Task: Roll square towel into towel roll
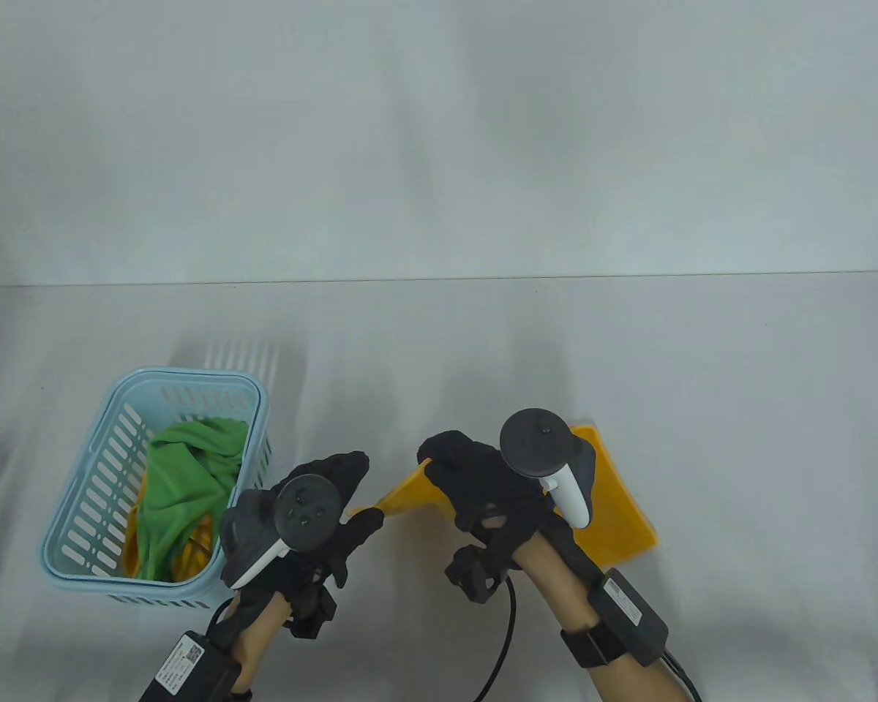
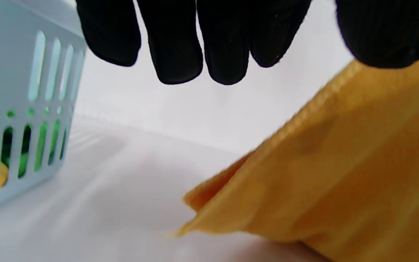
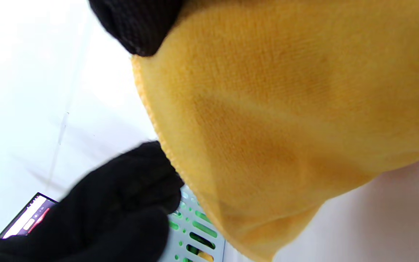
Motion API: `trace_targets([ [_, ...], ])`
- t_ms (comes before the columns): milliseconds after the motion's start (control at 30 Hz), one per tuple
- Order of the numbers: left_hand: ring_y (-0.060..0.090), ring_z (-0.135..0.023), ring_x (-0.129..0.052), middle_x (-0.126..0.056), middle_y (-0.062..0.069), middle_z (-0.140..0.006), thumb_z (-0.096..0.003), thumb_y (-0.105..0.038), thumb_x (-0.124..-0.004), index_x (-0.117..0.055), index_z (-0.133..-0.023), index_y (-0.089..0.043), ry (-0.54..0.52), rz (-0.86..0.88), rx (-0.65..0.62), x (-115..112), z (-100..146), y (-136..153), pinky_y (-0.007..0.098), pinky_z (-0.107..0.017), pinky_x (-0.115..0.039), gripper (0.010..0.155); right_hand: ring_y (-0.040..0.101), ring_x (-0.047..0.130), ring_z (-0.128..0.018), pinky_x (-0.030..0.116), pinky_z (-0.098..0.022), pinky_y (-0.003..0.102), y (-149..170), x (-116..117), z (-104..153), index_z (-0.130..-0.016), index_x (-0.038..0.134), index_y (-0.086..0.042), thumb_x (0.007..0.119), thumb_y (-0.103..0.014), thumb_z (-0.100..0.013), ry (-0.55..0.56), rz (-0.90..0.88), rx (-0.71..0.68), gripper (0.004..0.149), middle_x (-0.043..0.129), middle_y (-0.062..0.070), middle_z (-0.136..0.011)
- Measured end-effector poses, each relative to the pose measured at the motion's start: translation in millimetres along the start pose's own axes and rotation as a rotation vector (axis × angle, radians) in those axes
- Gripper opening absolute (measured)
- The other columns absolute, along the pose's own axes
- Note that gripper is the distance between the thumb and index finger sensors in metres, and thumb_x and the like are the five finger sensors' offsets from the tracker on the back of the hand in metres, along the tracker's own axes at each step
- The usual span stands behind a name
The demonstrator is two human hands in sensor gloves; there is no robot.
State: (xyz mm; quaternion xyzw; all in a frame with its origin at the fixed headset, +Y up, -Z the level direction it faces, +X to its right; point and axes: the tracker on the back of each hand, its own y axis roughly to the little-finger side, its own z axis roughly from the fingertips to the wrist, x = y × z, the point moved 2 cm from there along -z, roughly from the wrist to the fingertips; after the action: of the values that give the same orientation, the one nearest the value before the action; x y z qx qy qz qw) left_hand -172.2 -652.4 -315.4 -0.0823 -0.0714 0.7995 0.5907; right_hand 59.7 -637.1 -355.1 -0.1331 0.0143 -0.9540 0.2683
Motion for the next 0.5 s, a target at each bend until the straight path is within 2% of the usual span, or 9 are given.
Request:
trace_targets([
  [267,0.031,-0.101,-0.074,-0.067,-0.005,-0.106,-0.0288,-0.061,-0.081,-0.056,-0.102,-0.032,0.139,-0.026,-0.031,-32,-11,-5,0.058,-0.073,-0.062,0.082,0.023,0.093,-0.047,0.077,-0.045,0.048,-7,-14,7,-0.077,0.077,-0.032,0.077,-0.036,-0.037,0.024,-0.043,-0.024,0.039,0.093,0.000,-0.055],
  [500,0.027,-0.095,-0.080,-0.072,-0.008,-0.096,-0.0325,-0.051,-0.085,-0.062,-0.090,-0.033,0.143,-0.114,-0.014,-45,-17,-14,0.056,-0.072,-0.065,0.065,0.023,0.093,-0.047,0.077,-0.045,0.048,-5,-22,9,-0.077,0.077,-0.031,0.077,-0.037,-0.038,0.046,-0.079,-0.022,0.039,0.093,0.000,-0.055],
])
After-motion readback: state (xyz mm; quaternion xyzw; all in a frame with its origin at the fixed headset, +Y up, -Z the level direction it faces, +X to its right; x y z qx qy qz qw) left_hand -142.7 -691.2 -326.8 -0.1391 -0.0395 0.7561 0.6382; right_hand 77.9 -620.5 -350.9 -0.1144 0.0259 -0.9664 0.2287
